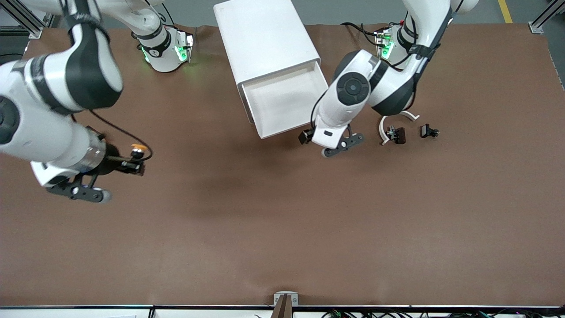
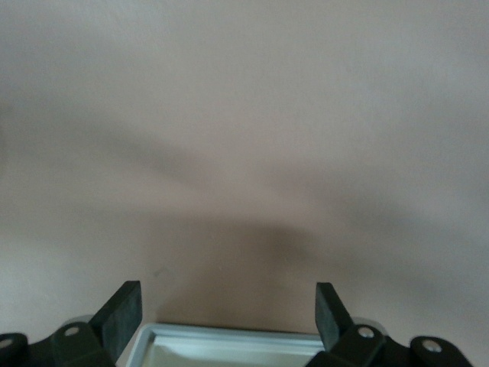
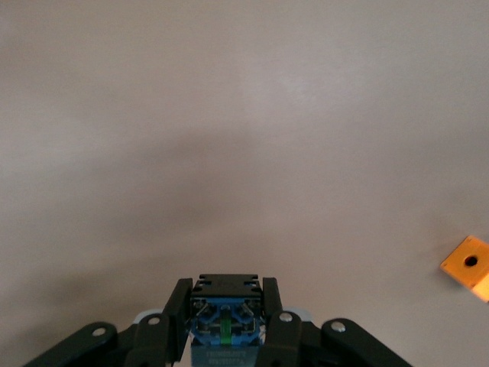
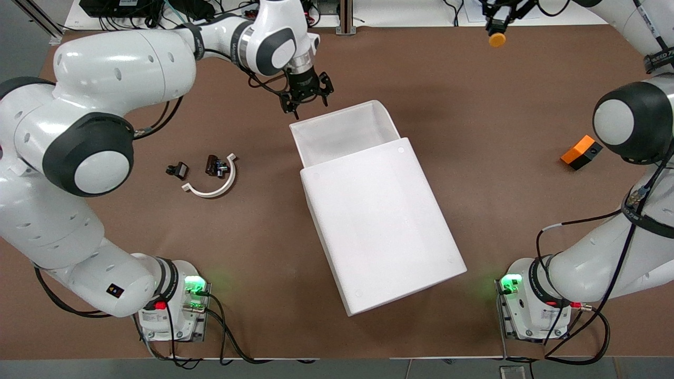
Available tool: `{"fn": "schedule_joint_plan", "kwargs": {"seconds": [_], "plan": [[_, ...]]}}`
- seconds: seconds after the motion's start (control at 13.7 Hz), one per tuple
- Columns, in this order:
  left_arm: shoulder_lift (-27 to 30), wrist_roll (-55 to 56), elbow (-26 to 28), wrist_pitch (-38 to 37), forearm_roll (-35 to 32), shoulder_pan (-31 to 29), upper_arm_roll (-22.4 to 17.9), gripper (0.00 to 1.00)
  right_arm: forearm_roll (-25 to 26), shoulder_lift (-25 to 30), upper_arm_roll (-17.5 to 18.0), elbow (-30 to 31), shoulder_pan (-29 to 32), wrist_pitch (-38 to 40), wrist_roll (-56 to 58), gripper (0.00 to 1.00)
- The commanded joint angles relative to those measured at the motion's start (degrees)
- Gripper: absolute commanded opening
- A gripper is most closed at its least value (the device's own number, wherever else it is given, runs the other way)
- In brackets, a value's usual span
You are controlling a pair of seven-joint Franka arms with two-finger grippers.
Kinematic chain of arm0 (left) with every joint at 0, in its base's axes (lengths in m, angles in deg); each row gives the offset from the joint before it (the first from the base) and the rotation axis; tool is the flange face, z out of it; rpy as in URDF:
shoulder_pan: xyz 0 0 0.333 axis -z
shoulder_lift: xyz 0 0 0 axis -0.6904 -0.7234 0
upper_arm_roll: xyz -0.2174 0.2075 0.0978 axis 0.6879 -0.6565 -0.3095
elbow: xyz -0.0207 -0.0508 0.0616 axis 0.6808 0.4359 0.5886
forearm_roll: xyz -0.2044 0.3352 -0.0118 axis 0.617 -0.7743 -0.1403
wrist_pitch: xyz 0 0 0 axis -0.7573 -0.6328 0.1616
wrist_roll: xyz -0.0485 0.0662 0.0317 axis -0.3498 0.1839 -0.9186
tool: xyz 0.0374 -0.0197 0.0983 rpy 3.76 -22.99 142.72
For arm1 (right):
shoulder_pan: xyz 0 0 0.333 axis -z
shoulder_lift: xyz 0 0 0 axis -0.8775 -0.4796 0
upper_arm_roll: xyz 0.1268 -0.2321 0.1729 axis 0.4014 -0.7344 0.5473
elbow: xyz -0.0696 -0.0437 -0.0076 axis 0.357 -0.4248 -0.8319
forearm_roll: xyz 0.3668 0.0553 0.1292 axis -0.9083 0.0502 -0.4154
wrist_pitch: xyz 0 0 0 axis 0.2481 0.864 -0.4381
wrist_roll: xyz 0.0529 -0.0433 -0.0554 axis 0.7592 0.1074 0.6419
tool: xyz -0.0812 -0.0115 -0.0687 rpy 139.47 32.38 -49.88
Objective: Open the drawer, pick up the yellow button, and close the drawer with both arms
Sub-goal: 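Push the drawer shut with the left gripper while the right gripper carries the button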
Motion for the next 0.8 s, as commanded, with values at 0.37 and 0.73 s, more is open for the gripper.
{"fn": "schedule_joint_plan", "kwargs": {"seconds": [0.37,0.73], "plan": [[-0.30,12.22,-0.43,-4.54,1.75,1.09,6.39,1.00,0.98,-0.54,0.98,17.00,16.92,-23.49,19.55,0.00],[-1.00,18.63,0.28,-5.96,6.31,1.26,10.88,1.00,1.34,-2.11,0.98,32.90,17.54,-45.37,19.56,0.00]]}}
